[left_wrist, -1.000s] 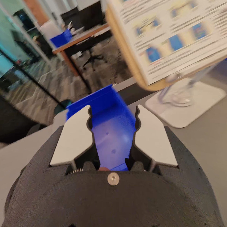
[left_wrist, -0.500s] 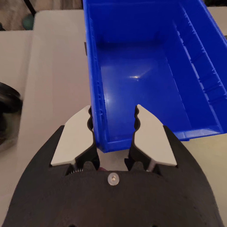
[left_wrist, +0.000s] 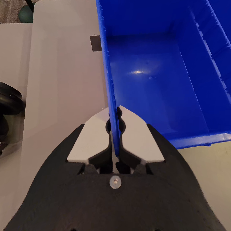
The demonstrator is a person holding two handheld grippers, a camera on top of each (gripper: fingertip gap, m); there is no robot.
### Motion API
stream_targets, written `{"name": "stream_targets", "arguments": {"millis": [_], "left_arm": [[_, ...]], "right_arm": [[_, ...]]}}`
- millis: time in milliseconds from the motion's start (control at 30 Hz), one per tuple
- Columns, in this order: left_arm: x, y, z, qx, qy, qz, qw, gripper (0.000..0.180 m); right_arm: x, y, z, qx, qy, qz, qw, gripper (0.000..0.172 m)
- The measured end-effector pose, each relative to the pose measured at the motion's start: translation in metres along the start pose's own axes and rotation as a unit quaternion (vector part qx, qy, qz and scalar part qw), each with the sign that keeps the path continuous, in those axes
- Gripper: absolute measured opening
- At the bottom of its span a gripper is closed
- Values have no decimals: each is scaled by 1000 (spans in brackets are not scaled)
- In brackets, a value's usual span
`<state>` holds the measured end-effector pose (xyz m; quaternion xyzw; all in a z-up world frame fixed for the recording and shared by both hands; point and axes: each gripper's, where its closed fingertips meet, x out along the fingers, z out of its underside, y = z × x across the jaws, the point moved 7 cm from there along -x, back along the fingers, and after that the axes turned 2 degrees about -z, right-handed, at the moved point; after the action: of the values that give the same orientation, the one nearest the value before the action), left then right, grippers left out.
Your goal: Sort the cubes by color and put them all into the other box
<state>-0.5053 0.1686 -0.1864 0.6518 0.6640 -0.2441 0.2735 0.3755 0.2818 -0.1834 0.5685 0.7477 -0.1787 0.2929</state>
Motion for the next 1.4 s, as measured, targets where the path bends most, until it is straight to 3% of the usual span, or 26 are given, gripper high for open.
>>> {"name": "stream_targets", "arguments": {"millis": [367, 800, 967, 1400], "left_arm": [[-32, 5, 5, -5, -22, 69, 997, 6], [-83, 47, 15, 89, -84, 164, 979, 6], [-90, 68, 22, 130, -95, 202, 966, 6], [-85, 157, 31, 242, -137, 331, 902, 7]], "right_arm": [[-19, 2, -1, -25, -45, -24, 998, 5], [-50, 3, 23, -97, -107, -124, 982, 5], [-56, -4, 28, -126, -114, -167, 971, 5], [-64, -19, 12, -215, -138, -226, 940, 5]]}}
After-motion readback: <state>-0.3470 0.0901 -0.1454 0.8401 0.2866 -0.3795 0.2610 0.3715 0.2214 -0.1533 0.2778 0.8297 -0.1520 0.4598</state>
